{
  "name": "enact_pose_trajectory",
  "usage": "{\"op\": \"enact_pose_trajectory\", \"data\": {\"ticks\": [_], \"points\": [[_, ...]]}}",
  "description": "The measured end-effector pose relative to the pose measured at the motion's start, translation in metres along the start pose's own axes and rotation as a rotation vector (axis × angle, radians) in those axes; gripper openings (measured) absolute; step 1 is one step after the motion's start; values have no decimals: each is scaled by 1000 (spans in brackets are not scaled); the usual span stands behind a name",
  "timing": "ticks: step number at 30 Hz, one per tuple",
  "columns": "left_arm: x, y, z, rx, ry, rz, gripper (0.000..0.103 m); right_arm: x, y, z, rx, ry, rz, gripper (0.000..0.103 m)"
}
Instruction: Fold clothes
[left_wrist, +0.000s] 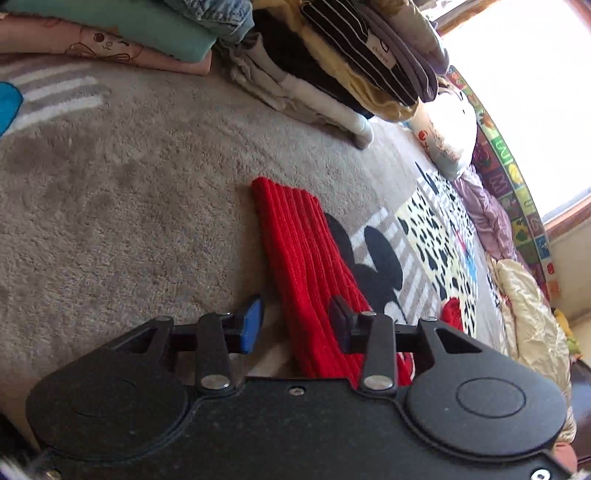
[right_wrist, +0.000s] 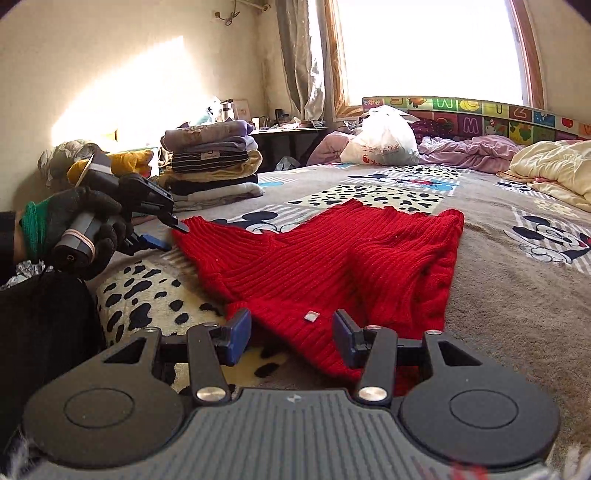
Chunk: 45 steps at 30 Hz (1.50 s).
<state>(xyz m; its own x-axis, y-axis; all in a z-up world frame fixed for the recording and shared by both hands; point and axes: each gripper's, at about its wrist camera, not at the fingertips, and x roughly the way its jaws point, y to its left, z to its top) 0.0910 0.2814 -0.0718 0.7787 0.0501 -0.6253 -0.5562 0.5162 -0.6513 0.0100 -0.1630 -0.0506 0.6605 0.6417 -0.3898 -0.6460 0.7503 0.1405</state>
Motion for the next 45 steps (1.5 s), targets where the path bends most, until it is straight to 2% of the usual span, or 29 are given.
{"op": "enact_pose_trajectory", "data": {"ticks": [2, 6, 10, 15, 19, 22, 24, 25, 26, 27, 29, 33, 36, 38, 41, 45], "points": [[0, -10, 5, 42, -15, -5, 6, -2, -9, 1, 56, -14, 5, 50], [-18, -57, -5, 213, -57, -83, 6, -5, -34, 3, 208, -47, 31, 50], [-38, -118, -37, 409, -94, -180, 6, -10, -66, 3, 431, -112, 94, 50], [-61, -201, -117, 719, -159, -302, 6, -21, -109, -10, 698, -211, 150, 51], [-65, -244, -195, 968, -156, -386, 6, -32, -139, -26, 895, -307, 191, 52], [-52, -253, -255, 1131, -112, -418, 6, -39, -156, -40, 1022, -386, 213, 57], [-34, -251, -293, 1267, 10, -449, 6, -41, -165, -49, 1088, -419, 211, 59], [-23, -247, -309, 1344, 106, -441, 13, -41, -169, -54, 1118, -427, 206, 59], [-17, -240, -318, 1385, 157, -435, 17, -37, -172, -59, 1143, -419, 201, 64], [-18, -233, -320, 1388, 173, -453, 17, -34, -173, -63, 1160, -399, 186, 68], [-29, -219, -311, 1359, 206, -493, 17, -26, -174, -70, 1177, -341, 123, 68], [-59, -193, -271, 1246, 117, -471, 17, -18, -168, -68, 1145, -280, 43, 68], [-63, -169, -220, 1039, 50, -408, 17, -13, -161, -58, 1098, -202, -26, 68], [-59, -154, -188, 912, 16, -352, 17, -7, -159, -57, 1116, -172, 0, 68], [-48, -136, -161, 804, 2, -266, 17, 7, -153, -53, 1119, -142, -21, 67], [-40, -121, -156, 748, 26, -255, 17, 27, -150, -44, 1137, -181, -49, 63]]}}
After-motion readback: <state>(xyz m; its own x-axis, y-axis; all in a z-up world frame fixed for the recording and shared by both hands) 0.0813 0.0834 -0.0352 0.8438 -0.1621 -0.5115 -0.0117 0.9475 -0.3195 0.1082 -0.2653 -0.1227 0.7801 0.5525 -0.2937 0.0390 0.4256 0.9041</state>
